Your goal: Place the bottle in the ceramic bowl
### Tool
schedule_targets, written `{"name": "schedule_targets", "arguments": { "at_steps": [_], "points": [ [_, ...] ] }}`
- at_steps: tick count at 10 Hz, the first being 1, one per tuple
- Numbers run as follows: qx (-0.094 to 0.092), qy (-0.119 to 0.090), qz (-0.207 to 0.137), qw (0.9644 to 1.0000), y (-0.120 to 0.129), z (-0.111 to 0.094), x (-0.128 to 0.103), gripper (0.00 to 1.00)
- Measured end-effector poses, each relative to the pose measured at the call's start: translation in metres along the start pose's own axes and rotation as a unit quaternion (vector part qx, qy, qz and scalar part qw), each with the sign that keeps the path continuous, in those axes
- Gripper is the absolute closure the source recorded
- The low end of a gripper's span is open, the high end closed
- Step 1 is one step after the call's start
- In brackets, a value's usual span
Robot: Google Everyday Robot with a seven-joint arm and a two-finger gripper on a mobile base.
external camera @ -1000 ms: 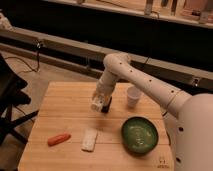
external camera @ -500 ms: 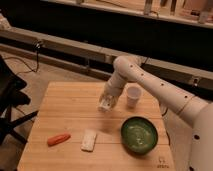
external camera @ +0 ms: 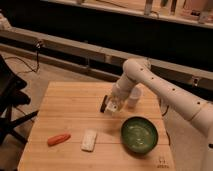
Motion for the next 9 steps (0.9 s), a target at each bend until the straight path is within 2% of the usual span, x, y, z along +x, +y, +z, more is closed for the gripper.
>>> {"name": "schedule_targets", "arguments": {
  "at_steps": [2, 7, 9],
  "points": [
    [0.0, 0.003, 0.004, 1.0, 0.02, -0.006, -0.005, 0.88],
    [0.004, 0.007, 0.015, 0.9999, 0.033, -0.007, -0.012, 0.88],
    [0.007, 0.009, 0.027, 0.9996, 0.053, -0.01, -0.014, 0.88]
  ]
}}
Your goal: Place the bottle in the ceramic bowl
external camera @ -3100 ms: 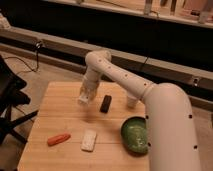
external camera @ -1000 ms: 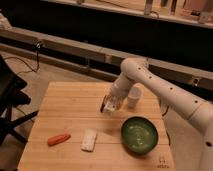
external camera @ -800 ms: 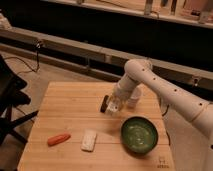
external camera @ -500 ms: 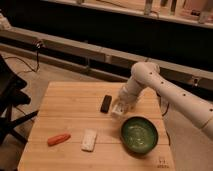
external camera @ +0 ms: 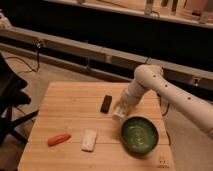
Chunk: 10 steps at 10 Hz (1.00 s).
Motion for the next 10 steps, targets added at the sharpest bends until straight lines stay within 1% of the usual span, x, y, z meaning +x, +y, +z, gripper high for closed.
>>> {"name": "schedule_targets", "arguments": {
  "at_steps": [1, 4, 8, 10],
  "points": [
    [0.002, 0.002, 0.005, 1.0, 0.01, -0.002, 0.0, 0.88],
    [0.004, 0.005, 0.013, 0.9999, 0.019, -0.003, -0.002, 0.88],
    [0.006, 0.01, 0.03, 0.9995, 0.041, -0.006, -0.003, 0.88],
    [0.007, 0.01, 0.035, 0.9993, 0.043, -0.004, -0.004, 0.88]
  ]
}}
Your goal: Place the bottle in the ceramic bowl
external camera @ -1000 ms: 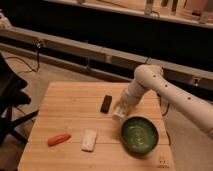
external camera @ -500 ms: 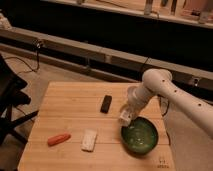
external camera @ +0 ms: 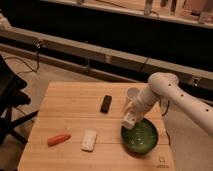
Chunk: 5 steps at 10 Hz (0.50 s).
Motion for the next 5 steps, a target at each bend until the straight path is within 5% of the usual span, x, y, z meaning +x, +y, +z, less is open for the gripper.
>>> {"name": "schedule_targets", "arguments": {
  "at_steps": [5],
  "points": [
    [0.002, -0.001, 0.017, 0.9998, 0.02, 0.0, -0.002, 0.88]
  ]
}}
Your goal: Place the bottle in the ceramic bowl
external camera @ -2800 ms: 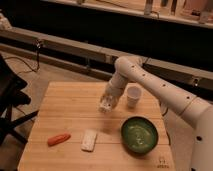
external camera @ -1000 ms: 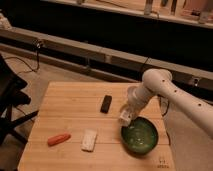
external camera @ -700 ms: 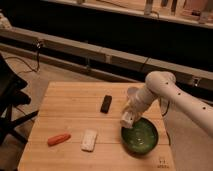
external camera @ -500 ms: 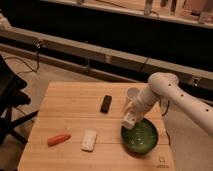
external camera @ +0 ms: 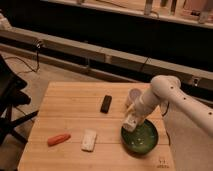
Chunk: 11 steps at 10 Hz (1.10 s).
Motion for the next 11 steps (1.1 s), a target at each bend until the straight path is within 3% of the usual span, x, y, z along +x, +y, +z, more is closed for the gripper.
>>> {"name": "schedule_targets", "arguments": {
  "at_steps": [7, 8, 11],
  "points": [
    [0.004, -0.004, 0.02, 0.9998, 0.016, 0.003, 0.0, 0.87],
    [0.005, -0.006, 0.023, 0.9997, 0.018, 0.004, 0.0, 0.82],
    [0.007, -0.009, 0.031, 0.9995, 0.019, 0.006, -0.002, 0.51]
  ]
}}
